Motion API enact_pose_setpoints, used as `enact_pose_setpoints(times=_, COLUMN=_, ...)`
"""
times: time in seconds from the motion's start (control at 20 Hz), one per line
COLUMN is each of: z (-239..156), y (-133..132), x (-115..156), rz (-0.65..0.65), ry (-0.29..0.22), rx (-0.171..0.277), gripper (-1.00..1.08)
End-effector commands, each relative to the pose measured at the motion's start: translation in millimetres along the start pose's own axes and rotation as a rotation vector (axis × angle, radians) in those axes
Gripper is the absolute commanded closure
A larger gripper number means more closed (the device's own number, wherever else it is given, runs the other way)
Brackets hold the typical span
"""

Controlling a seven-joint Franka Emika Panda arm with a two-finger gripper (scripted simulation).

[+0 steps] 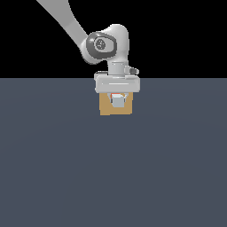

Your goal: Insert the peg into the horizontal hole in a box.

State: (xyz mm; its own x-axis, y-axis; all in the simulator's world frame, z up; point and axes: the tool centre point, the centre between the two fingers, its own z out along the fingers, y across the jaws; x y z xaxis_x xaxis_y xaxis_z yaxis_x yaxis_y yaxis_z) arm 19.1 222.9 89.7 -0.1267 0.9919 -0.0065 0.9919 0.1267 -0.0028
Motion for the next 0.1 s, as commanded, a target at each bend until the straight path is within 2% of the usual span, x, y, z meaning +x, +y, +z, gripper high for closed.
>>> enact_pose_setpoints(times=0.0, z=-1.9, y=0.9, x=9.4, rz=-0.011, ry=0.007, rx=-0.006, gripper=1.08)
enact_pose_setpoints(times=0.05, z=-1.9, y=1.0, x=9.0, rz=-0.011, ry=0.007, rx=-0.006, gripper=1.08)
